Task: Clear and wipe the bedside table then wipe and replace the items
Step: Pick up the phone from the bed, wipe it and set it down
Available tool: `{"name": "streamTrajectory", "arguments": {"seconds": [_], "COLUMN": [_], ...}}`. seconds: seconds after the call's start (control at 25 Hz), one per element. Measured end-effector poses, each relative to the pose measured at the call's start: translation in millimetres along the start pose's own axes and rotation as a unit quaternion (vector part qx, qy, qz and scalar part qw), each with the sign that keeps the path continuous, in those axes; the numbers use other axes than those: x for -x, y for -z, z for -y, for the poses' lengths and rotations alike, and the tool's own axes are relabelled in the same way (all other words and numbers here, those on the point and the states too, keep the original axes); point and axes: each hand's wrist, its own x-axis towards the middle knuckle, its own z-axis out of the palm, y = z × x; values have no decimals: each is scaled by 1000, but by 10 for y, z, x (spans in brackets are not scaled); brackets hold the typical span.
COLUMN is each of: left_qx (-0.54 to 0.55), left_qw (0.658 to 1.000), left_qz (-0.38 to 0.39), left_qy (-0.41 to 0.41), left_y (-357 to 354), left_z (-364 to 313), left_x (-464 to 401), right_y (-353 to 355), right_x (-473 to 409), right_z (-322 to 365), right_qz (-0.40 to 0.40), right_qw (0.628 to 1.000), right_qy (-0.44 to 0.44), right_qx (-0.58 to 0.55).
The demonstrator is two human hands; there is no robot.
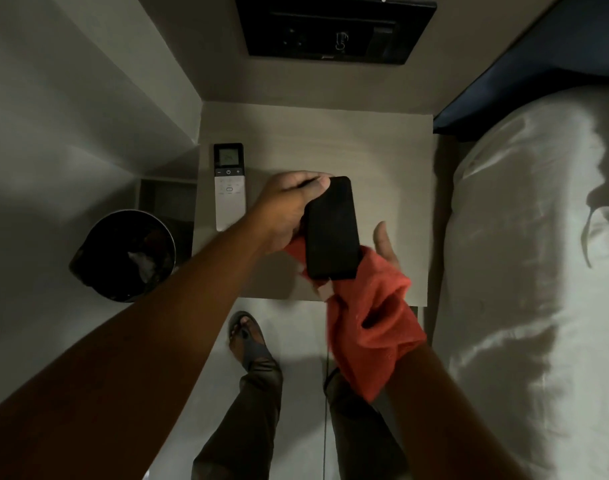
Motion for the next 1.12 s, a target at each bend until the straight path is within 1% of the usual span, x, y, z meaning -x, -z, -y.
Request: {"name": "streamTrajectory", "arguments": {"seconds": [0.08,0.16,0.24,0.28,0.36,0.4,0.52,0.6,0.68,0.72,0.76,0.8,0.88,0.92,1.0,1.12], "left_qx": [-17,-52,-77,-85,-95,-107,-180,-235,-276,-291,-303,-312,-331,-345,-374,-412], "left_qw": [1000,998,996,995,993,992,980,967,954,949,944,940,927,916,895,875], "left_qz": [22,13,-7,-10,-17,-22,-46,-49,-56,-62,-69,-80,-115,-134,-164,-172], "left_qy": [-2,-19,-36,-47,-62,-65,-70,-85,-99,-105,-108,-113,-136,-153,-180,-188], "left_y": [20,68,114,131,186,225,325,363,388,397,396,391,359,341,296,225], "left_z": [59,105,147,167,231,251,260,247,247,258,285,314,362,382,415,454], "left_x": [24,23,-36,-102,-292,-401,-773,-976,-1112,-1158,-1187,-1200,-1197,-1188,-1159,-1141], "right_y": [30,5,76,126,246,327,498,555,595,596,594,599,628,638,657,714], "right_x": [-4,7,23,58,148,169,177,137,58,6,-54,-126,-281,-354,-499,-680], "right_z": [238,271,126,35,-125,-179,-225,-178,-92,-51,-16,9,53,80,125,129], "right_qz": [39,51,14,3,-9,-31,-116,-153,-181,-197,-216,-238,-272,-275,-266,-281], "right_qw": [999,996,987,983,981,978,964,959,943,928,903,867,783,756,725,671], "right_qy": [24,24,35,26,-6,-9,45,86,132,159,191,224,276,292,311,330], "right_qx": [19,71,159,184,194,206,236,225,245,273,318,375,486,517,555,601]}}
